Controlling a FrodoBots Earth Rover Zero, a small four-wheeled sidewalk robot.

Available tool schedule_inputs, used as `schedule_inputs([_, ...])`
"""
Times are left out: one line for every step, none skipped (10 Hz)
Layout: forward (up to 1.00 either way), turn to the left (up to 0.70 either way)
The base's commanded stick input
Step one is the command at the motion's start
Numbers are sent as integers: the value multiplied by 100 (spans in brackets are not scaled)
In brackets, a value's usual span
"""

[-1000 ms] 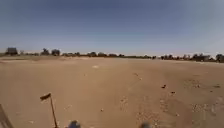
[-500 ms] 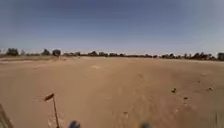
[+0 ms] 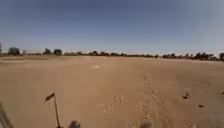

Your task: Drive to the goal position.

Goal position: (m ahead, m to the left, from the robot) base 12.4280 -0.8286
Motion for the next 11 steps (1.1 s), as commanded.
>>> schedule_inputs([70,0])
schedule_inputs([70,0])
schedule_inputs([70,0])
schedule_inputs([70,0])
schedule_inputs([70,0])
schedule_inputs([70,0])
schedule_inputs([70,0])
schedule_inputs([70,0])
schedule_inputs([70,0])
schedule_inputs([70,0])
schedule_inputs([70,0])
